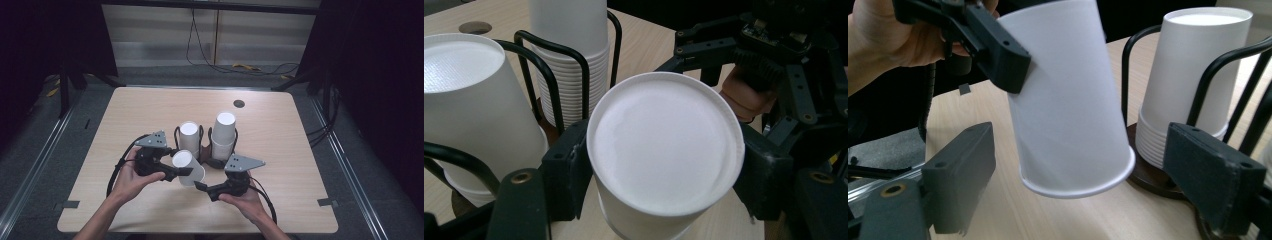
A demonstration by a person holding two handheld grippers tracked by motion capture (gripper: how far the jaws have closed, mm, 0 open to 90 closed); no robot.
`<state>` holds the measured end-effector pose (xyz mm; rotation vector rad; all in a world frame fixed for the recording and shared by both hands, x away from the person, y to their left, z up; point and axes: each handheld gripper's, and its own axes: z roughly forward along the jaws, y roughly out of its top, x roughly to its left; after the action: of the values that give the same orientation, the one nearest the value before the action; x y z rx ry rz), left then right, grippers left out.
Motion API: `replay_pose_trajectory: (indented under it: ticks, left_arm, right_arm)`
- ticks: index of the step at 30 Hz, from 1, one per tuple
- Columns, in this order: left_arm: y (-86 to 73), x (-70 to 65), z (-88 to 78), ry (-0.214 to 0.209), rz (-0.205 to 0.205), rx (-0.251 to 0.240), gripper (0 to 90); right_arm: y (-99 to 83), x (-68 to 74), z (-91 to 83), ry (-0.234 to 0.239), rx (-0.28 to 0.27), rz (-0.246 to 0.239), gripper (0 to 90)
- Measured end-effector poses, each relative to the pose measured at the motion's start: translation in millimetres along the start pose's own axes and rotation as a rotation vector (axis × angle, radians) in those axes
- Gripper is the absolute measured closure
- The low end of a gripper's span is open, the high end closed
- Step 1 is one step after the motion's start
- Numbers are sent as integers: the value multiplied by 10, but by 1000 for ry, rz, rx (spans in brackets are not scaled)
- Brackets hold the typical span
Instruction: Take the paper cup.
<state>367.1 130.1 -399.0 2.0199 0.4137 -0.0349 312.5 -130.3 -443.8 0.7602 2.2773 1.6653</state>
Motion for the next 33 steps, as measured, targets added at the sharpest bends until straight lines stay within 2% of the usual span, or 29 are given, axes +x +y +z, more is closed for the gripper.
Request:
replay_pose_trajectory:
  ticks: [7, 18, 22, 33]
  left_arm:
    - [17, -49, 30, -21, -7, -10, 331]
    - [45, -148, 132, -45, 9, -8, 331]
    - [43, -149, 136, -53, 5, -6, 331]
    - [35, -113, 104, -72, -15, -19, 328]
  right_arm:
    - [-43, 29, 55, 22, 9, -10, 135]
    - [-68, 55, 140, 35, 11, -32, 165]
    - [-78, 54, 157, 40, 4, -46, 219]
    - [-64, 44, 149, 48, 12, -54, 255]
